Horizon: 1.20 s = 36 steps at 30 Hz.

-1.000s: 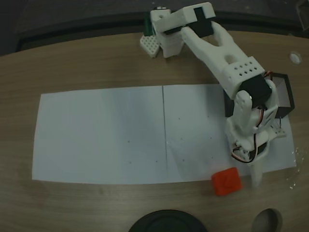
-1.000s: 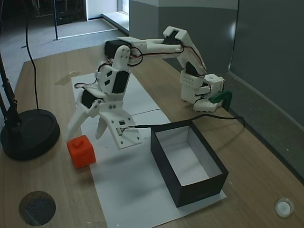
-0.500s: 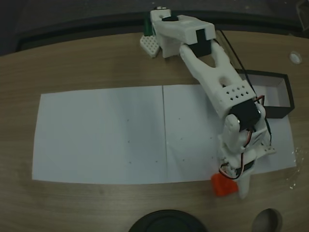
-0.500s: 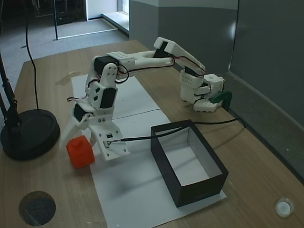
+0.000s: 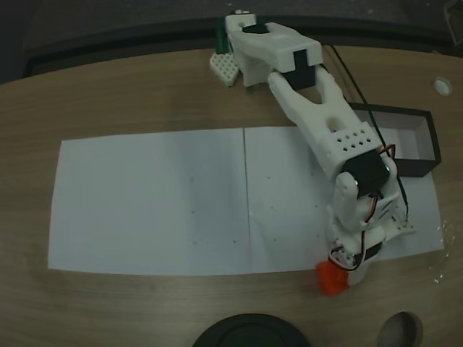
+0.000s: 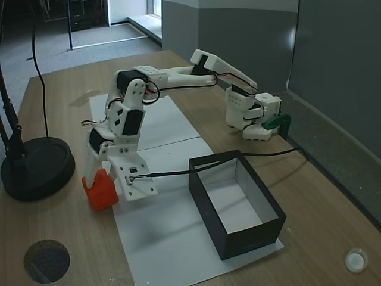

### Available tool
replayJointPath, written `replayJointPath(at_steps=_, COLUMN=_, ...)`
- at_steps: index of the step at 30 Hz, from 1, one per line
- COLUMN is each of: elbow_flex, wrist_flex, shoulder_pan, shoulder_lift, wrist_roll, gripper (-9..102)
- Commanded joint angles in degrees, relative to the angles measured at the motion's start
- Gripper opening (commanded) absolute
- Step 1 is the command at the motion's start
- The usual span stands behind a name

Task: Grab a orange square and put it in the box.

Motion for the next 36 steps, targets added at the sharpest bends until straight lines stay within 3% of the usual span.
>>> replayJointPath(at_steps=1, elbow_flex=-1.93, wrist_flex=1.58, shoulder_pan=0.53, shoulder_lift=8.0, wrist_roll=-0.35, gripper=0)
replayJointPath(at_steps=10, elbow_flex=-12.3, wrist_flex=14.94, shoulder_pan=0.44, shoulder_lift=37.18, wrist_roll=-9.14, gripper=1)
replayJointPath(at_steps=15, elbow_flex=-10.72, wrist_flex=22.76, shoulder_pan=-4.75, shoulder_lift=53.17, wrist_roll=-6.33, gripper=1)
replayJointPath(at_steps=24, elbow_flex=31.73, wrist_flex=21.01, shoulder_pan=-31.55, shoulder_lift=76.64, wrist_roll=-2.72, gripper=1)
replayJointPath(at_steps=36, elbow_flex=71.02, wrist_flex=-0.35, shoulder_pan=-32.87, shoulder_lift=81.65, wrist_roll=-4.66, gripper=1)
